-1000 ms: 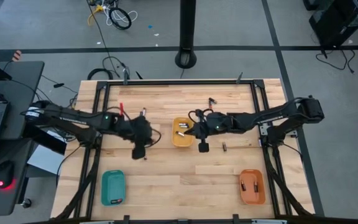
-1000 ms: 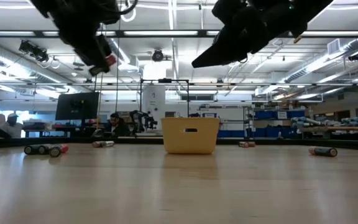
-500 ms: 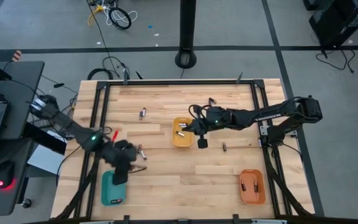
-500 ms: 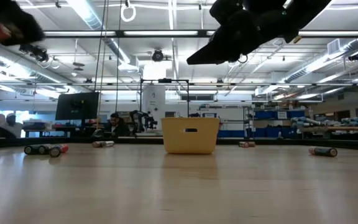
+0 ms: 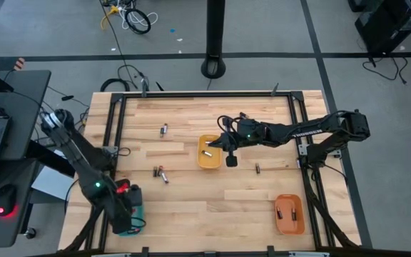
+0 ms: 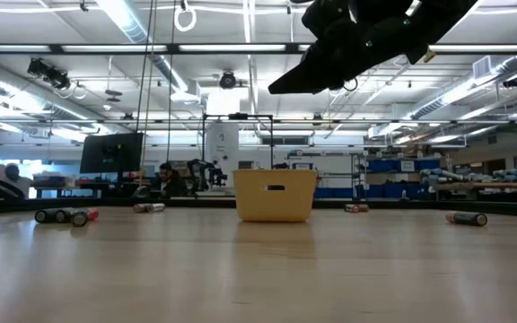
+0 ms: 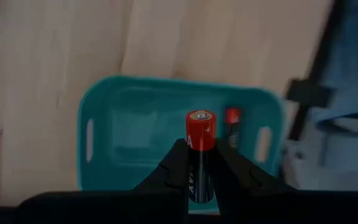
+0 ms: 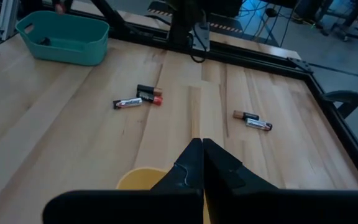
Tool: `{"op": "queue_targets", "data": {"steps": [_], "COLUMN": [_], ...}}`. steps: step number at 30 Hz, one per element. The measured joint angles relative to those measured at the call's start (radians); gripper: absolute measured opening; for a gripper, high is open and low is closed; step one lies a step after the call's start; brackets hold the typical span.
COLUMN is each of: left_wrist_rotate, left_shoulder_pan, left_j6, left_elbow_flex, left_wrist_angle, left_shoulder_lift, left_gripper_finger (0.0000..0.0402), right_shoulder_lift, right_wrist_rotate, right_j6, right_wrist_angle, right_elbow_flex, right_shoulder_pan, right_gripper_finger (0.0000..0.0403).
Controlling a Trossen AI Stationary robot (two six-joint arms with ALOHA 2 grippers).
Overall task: Sort batteries
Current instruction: Put the red battery into the blue bin, then put the silver battery into the yellow bin
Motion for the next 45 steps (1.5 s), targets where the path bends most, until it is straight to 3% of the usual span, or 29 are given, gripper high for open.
{"op": "queue_targets", "data": {"steps": [6, 21, 29, 37, 45], "left_wrist_rotate": [0.064, 0.083, 0.111, 0.136, 0.151], "left_shoulder_pan": [-0.002, 0.035, 0.036, 0.041, 0.041], "left_j6": [0.064, 0.109, 0.112, 0.111, 0.119], "left_elbow_flex": [-0.042, -0.216, -0.227, -0.227, -0.225], "left_wrist_angle": [0.011, 0.233, 0.239, 0.239, 0.237], "left_shoulder_lift": [0.088, 0.092, 0.092, 0.092, 0.092], "left_gripper_finger": [0.005, 0.005, 0.005, 0.0103, 0.01], "right_shoulder_lift": [0.0, 0.0, 0.0, 0.0, 0.0], "right_wrist_rotate": [0.0, 0.009, 0.014, 0.039, 0.039], "right_j6": [0.001, 0.001, 0.001, -0.002, -0.003], "right_wrist_angle": [0.001, -0.003, -0.005, -0.013, -0.015], "right_elbow_flex": [0.0, 0.0, 0.0, 0.0, 0.0], "right_shoulder_pan": [0.0, 0.0, 0.0, 0.0, 0.0], "right_gripper_finger": [0.0006, 0.0006, 0.0007, 0.0007, 0.0007]}}
